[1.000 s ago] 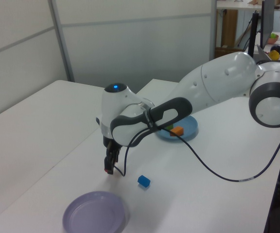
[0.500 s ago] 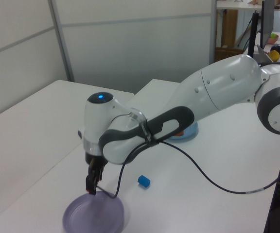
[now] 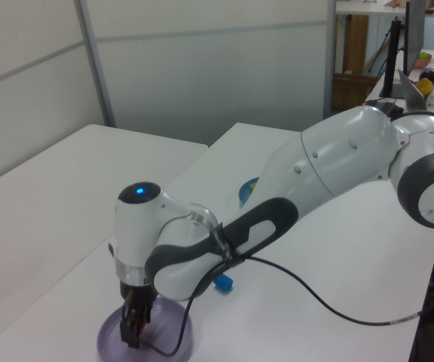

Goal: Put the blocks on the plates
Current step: 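Carry the red block onto the lavender plate and release, then move the gripper to the blue block and grasp it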

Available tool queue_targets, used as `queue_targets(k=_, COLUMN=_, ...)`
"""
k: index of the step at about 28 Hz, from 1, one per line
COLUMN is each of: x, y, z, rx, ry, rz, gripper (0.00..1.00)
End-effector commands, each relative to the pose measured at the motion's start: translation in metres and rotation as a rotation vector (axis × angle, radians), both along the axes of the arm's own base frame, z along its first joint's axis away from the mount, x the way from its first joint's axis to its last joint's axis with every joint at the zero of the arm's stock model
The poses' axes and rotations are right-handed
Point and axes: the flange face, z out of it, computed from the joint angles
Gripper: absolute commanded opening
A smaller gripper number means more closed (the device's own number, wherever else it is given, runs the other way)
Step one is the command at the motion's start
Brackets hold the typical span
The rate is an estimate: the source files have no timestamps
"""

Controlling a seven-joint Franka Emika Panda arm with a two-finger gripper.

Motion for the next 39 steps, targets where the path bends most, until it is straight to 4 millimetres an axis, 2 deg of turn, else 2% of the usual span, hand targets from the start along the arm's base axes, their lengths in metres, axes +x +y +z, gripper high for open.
queue_targets(k=1, x=0.000, y=0.001, z=0.002, rx=0.007, ry=-0.031, rz=-0.020, gripper=0.62)
queue_targets(k=4, x=0.000, y=-0.001, z=0.004, rx=0.005, ry=-0.034, rz=-0.022, gripper=1.00)
queue_targets(k=12, x=0.001, y=-0.006, z=0.006, rx=-0.040, ry=-0.052, rz=0.007, gripper=1.00)
queue_targets(k=14, x=0.002, y=-0.018, z=0.020, rx=-0.048, ry=-0.046, rz=-0.007, gripper=1.00)
queue_targets(k=19, x=0.001, y=-0.068, z=0.042, rx=-0.109, ry=0.046, rz=-0.040, gripper=1.00)
queue_targets(k=22, x=-0.002, y=-0.094, z=0.045, rx=-0.132, ry=0.123, rz=-0.089, gripper=1.00)
queue_targets(k=23, x=-0.005, y=-0.111, z=0.044, rx=-0.146, ry=0.187, rz=-0.124, gripper=1.00)
queue_targets(k=24, x=-0.006, y=-0.119, z=0.046, rx=-0.150, ry=0.209, rz=-0.148, gripper=1.00)
queue_targets(k=28, x=-0.011, y=-0.139, z=0.054, rx=-0.162, ry=0.255, rz=-0.260, gripper=1.00)
queue_targets(k=29, x=-0.012, y=-0.158, z=0.061, rx=-0.170, ry=0.271, rz=-0.325, gripper=1.00)
queue_targets(k=34, x=-0.018, y=-0.191, z=0.064, rx=-0.189, ry=0.340, rz=-0.396, gripper=0.98)
queue_targets(k=39, x=-0.022, y=-0.202, z=0.048, rx=-0.185, ry=0.362, rz=-0.458, gripper=0.93)
